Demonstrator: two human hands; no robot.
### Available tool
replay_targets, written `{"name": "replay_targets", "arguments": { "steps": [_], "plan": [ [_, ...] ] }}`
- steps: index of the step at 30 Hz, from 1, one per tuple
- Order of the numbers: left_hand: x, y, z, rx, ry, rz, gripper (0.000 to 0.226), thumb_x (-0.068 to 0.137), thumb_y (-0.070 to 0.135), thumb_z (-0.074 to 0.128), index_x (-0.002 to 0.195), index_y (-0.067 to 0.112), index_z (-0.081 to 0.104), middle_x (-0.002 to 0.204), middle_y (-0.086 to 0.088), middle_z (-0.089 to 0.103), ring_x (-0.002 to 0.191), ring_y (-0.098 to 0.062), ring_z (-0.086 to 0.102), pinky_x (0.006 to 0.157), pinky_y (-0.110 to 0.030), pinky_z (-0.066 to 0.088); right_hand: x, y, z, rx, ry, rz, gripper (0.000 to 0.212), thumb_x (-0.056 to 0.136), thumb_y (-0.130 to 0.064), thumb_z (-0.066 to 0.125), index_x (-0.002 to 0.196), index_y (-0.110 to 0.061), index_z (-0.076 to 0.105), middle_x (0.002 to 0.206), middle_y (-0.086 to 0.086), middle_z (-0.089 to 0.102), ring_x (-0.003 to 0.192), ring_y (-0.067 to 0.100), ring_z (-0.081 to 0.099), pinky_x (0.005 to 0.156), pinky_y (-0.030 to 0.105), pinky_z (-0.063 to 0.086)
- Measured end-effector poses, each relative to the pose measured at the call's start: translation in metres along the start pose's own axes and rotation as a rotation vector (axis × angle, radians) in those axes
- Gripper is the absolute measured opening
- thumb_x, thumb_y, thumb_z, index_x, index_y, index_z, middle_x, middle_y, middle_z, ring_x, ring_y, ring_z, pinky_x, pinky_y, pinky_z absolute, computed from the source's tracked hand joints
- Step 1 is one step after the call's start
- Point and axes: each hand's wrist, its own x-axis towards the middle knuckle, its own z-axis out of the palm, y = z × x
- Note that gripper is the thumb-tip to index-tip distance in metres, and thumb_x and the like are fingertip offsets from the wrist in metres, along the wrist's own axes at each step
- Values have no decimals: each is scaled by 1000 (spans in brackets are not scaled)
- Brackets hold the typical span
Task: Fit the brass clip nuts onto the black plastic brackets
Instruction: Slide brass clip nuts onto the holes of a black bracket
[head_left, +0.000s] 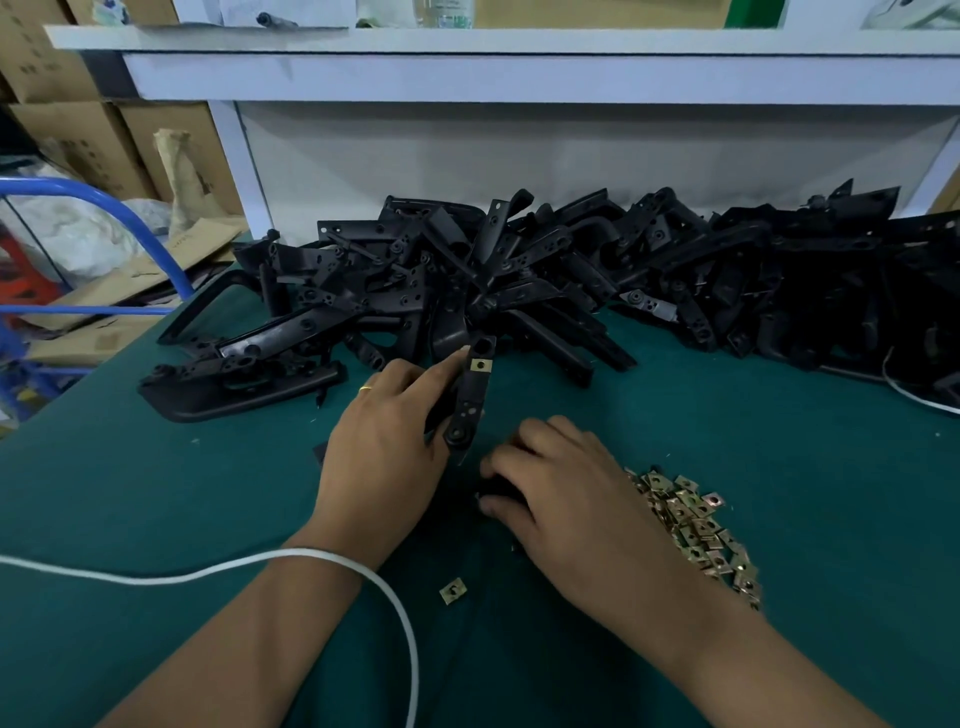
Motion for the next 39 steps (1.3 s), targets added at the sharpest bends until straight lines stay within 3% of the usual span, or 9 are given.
{"name": "replay_targets", "arguments": {
  "steps": [4,8,13,17,22,28,34,39],
  "plan": [
    [0,1,-2,-2,0,-18,60,94,28,73,147,41,48,111,8,56,97,-20,58,69,-41,54,-4,1,-3,54,-3,-15,14,100,-45,63,100,-34,54,101,-15,48,98,9,40,87,28,35],
    [-1,2,-3,0,-11,-4,61,94,29,73,148,42,46,111,8,55,96,-20,58,69,-42,54,-8,1,-4,256,57,36,16,104,-36,61,96,-35,48,92,-15,57,91,7,50,79,25,41],
    [-3,9,-7,-40,0,-1,67,91,19,73,149,40,46,113,7,56,97,-22,59,68,-41,53,-10,6,-16,841,266,204,7,102,-27,68,107,-30,64,98,-5,71,93,17,69,78,25,56],
    [-6,24,-12,-52,34,66,65,86,27,54,148,41,43,114,6,56,95,-21,58,64,-37,52,-8,5,-17,1098,357,224,13,101,-15,69,104,-27,74,98,3,78,89,23,75,74,26,61],
    [-7,29,-14,-62,59,56,67,83,27,50,150,36,47,114,4,57,95,-23,59,64,-36,51,-7,1,-19,1213,371,267,13,102,-22,65,99,-20,77,90,9,79,78,23,75,67,27,61],
    [-8,30,-14,-61,51,46,66,87,29,53,152,38,43,114,4,55,96,-21,58,65,-38,52,-5,-4,-19,1330,286,338,21,100,-29,67,89,-14,76,80,16,75,66,36,76,53,33,59],
    [-8,32,-16,-23,37,77,65,88,29,49,153,36,45,115,2,56,97,-22,56,63,-37,51,-4,-7,-21,1327,262,343,22,101,-26,67,87,-12,77,78,17,75,67,38,76,57,35,62],
    [-10,38,-17,74,61,81,63,91,27,57,153,31,47,112,-1,57,95,-24,56,61,-35,48,-7,-9,-21,1357,283,383,22,101,-24,67,88,-10,78,83,19,78,74,38,78,65,36,65]
  ]
}}
